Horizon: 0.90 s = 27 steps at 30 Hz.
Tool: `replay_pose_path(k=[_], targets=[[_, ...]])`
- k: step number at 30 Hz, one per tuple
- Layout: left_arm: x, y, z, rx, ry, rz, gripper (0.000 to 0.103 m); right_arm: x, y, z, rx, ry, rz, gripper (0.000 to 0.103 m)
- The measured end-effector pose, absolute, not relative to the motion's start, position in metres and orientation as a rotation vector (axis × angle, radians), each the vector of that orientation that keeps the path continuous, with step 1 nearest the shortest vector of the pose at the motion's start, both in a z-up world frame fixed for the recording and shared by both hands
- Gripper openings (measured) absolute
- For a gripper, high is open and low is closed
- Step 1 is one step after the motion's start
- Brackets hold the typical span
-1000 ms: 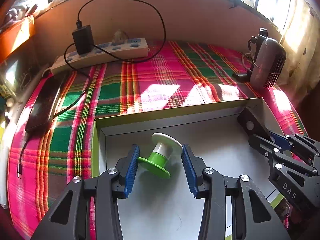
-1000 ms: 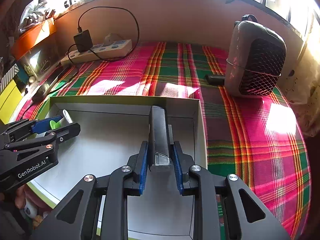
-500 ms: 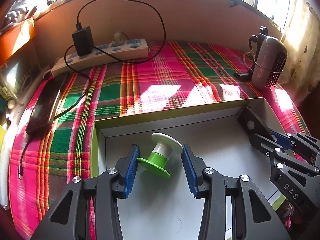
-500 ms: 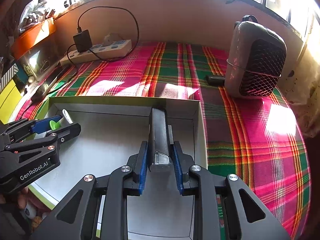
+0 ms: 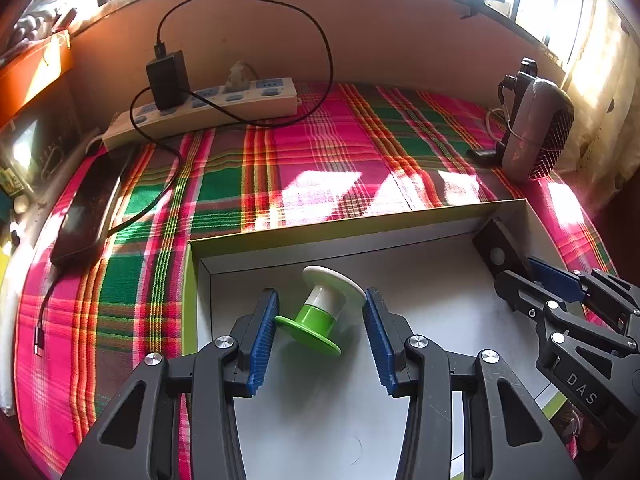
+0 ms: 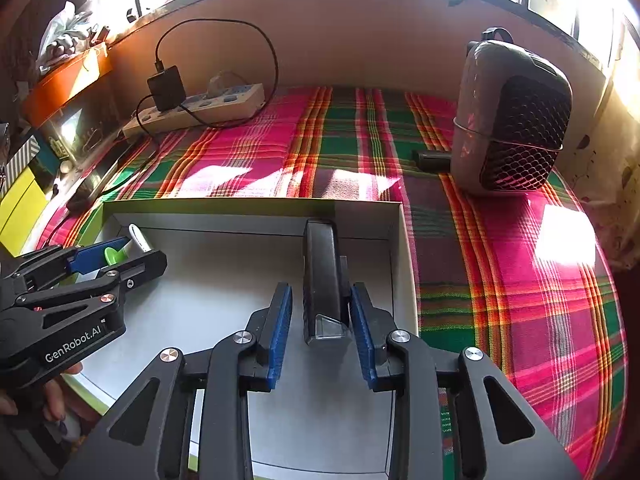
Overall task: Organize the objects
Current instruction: 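Lower the black device upright into the box and open the right tool, then set the spool down inside the box and open the left tool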
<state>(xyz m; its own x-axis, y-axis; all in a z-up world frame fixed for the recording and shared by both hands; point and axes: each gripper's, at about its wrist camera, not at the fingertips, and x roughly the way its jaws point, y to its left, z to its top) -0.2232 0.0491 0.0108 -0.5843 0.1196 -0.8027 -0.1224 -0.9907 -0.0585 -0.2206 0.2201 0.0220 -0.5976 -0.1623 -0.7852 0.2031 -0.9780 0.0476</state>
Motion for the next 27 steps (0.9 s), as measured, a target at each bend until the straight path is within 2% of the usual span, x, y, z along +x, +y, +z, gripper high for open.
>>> replay_pose_path(k=[4,27], targets=[[-0.221,0.048,0.011,-1.358,-0.006,2.686,0.042,-0.219,0.219,0.024,1.28,0.076,-2.647,0.043],[-0.187,0.043,0.032,-1.295,-0.008,2.702,0.042,-0.195,0.22,0.045,1.221,0.038,-2.677,0.044]])
